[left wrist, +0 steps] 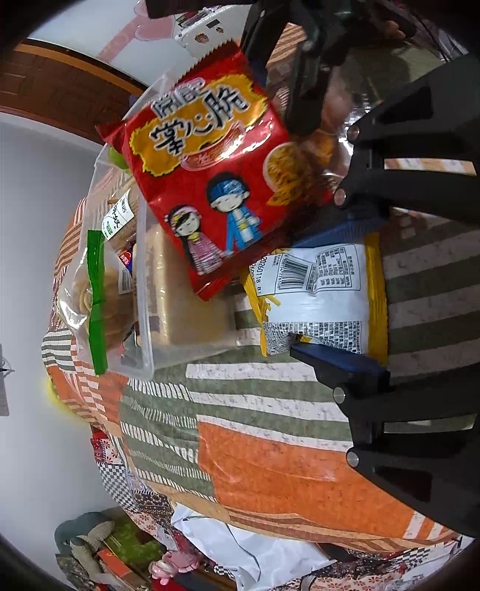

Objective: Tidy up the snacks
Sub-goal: 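Grasp the white-and-yellow snack bag with the left tool while the right tool grasps the clear orange-puff bag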

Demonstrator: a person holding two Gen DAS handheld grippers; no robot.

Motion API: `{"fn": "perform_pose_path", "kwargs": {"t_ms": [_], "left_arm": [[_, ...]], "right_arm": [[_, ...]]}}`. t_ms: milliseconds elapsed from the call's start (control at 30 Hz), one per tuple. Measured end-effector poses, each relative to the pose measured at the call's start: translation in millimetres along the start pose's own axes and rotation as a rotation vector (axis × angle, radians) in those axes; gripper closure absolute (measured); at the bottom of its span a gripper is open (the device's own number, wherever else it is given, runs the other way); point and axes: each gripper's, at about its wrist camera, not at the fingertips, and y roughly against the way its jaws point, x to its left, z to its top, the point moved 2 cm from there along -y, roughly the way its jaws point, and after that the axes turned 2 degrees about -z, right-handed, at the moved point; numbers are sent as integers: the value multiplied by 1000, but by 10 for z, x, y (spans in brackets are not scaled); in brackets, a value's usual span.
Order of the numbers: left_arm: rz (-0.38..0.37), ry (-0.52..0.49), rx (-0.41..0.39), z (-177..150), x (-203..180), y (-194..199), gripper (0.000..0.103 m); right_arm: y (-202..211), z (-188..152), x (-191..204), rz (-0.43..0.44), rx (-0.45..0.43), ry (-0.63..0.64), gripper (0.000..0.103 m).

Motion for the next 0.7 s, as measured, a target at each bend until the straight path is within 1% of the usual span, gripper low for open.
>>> {"fn": "perform_pose_path", "kwargs": {"t_ms": [200, 267, 400, 433, 467, 600, 700], "left_arm": [[21, 1, -13, -136, -5, 109, 52], [20, 10, -13, -175, -8, 153, 53], [16, 29, -15, -206, 26, 225, 53], [17, 32, -14, -211, 39, 241, 53], [19, 36, -16, -220, 53, 266, 54], [41, 51, -28, -251, 123, 355, 54], [42, 72, -36, -266, 162, 435, 54]], "right_arm": [[76, -76, 26, -10, -10, 29, 30], [109, -95, 37, -20, -17, 39, 33], [191, -128, -9, -24, -24, 36, 35], [215, -143, -28, -22, -25, 35, 38], [239, -150, -50, -23, -25, 33, 44], [331, -195, -99, -30, -32, 29, 46], [390, -218, -112, -36, -39, 30, 47]]}}
